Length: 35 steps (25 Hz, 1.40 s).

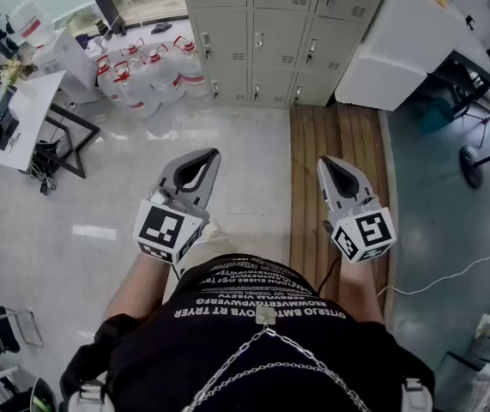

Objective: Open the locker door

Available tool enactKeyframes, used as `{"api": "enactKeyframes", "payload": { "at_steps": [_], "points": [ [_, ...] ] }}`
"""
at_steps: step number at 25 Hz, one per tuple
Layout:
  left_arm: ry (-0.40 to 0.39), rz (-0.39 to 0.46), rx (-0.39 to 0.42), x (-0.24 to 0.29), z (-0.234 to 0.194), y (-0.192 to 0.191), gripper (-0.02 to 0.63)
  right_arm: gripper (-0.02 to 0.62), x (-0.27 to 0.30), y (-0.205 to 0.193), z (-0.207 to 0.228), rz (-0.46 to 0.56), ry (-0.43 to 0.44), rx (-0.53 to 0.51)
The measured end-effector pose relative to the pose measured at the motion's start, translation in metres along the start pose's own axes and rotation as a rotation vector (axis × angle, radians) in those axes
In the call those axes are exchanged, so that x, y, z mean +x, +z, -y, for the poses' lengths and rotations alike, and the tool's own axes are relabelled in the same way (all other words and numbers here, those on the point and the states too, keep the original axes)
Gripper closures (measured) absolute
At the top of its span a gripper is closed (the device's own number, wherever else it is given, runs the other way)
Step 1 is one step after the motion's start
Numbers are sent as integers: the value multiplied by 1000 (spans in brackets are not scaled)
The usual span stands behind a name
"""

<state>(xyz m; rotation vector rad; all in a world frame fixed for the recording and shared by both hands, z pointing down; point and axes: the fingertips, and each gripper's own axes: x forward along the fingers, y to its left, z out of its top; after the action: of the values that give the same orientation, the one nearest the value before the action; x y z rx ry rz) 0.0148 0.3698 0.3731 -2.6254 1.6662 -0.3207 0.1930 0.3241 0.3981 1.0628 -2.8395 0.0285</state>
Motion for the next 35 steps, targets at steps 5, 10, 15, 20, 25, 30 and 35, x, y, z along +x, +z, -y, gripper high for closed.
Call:
{"api": "enactKeyframes", "payload": {
  "at_steps": [5, 10, 15, 20, 25, 30, 35],
  "points": [
    [12, -9, -29, 3, -7, -11, 606, 600, 4, -11, 2, -20, 4, 27],
    [-25, -35, -41, 22, -13, -23, 606, 600, 9, -20, 7, -4, 48, 100],
    [-52, -10, -66, 48, -33, -25, 606, 600, 27, -23, 20, -36, 40, 126],
    [-87, 17, -90, 80, -64, -23, 606, 600, 58, -11, 42, -41, -28, 124],
    [-131, 38, -91, 110, -103, -16, 606, 509, 100, 0, 53, -58, -62, 125],
    [-154, 61, -91, 121, -154, -16, 606, 491, 151, 12, 48, -60, -79, 139],
    [-188, 29, -118, 135, -195, -44, 606, 477, 197, 20, 39, -60, -84, 124]
  ]
}}
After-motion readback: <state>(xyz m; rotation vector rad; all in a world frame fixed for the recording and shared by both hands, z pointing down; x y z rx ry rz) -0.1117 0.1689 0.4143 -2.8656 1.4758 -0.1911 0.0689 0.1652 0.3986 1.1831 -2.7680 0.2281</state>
